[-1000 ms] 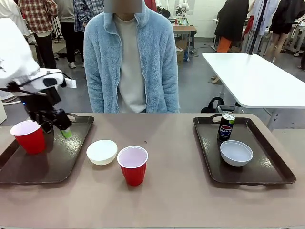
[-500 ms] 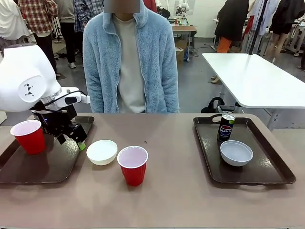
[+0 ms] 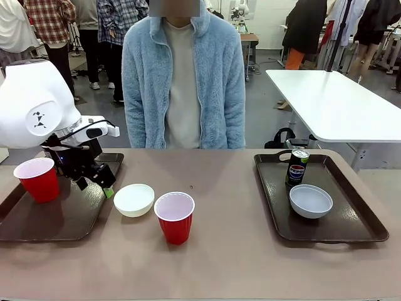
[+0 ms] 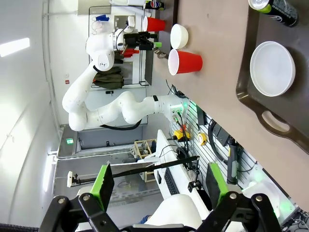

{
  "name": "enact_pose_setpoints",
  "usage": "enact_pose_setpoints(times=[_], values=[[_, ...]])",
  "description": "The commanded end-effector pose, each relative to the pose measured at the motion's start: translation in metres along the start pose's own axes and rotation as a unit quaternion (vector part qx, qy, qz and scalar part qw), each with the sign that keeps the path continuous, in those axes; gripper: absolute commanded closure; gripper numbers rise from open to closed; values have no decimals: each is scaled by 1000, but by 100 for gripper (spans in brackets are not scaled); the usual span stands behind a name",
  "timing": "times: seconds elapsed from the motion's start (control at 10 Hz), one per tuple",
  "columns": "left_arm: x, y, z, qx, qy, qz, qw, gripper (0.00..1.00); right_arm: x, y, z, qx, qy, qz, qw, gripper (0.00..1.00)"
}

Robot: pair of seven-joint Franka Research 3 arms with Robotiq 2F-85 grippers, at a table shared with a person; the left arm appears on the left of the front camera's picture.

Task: Prepare tableware on both trays.
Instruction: Pick up a Picnic Bowl from the table and place it on a Handle tray.

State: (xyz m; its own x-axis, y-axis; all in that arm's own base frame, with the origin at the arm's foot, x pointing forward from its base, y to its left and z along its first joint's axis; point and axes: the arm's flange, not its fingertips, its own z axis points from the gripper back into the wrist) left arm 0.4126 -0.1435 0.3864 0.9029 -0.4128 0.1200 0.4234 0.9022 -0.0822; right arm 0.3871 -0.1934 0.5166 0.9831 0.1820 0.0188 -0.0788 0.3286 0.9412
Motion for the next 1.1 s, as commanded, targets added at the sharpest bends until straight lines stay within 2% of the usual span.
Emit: enact_pose_setpoints(times=[0.0,0.3,0.4,0.5,0.6,0.7,0.9,1.0], values=[[23,-15,-7,5,-3,0,1000,0,0,1,-1,0,-2,-3,1000,0],[48,-14,-30,25,6,-4,1000,0,0,1,-1,0,-2,-3,1000,0],[51,-13,-40,15,7,-5,1000,3,0,1,-1,0,-2,-3,1000,0],[52,-13,-47,4,5,-6,1000,56,0,1,-1,0,-2,-3,1000,0],[53,-15,-53,-5,-3,-10,1000,59,0,1,-1,0,-2,-3,1000,0],[55,-15,-51,-6,-11,-12,1000,100,0,1,-1,0,-2,-3,1000,0],[58,-11,-50,-3,-11,-6,1000,100,0,1,-1,0,-2,-3,1000,0],[57,-10,-52,-1,-6,-4,1000,77,0,1,-1,0,-2,-3,1000,0]])
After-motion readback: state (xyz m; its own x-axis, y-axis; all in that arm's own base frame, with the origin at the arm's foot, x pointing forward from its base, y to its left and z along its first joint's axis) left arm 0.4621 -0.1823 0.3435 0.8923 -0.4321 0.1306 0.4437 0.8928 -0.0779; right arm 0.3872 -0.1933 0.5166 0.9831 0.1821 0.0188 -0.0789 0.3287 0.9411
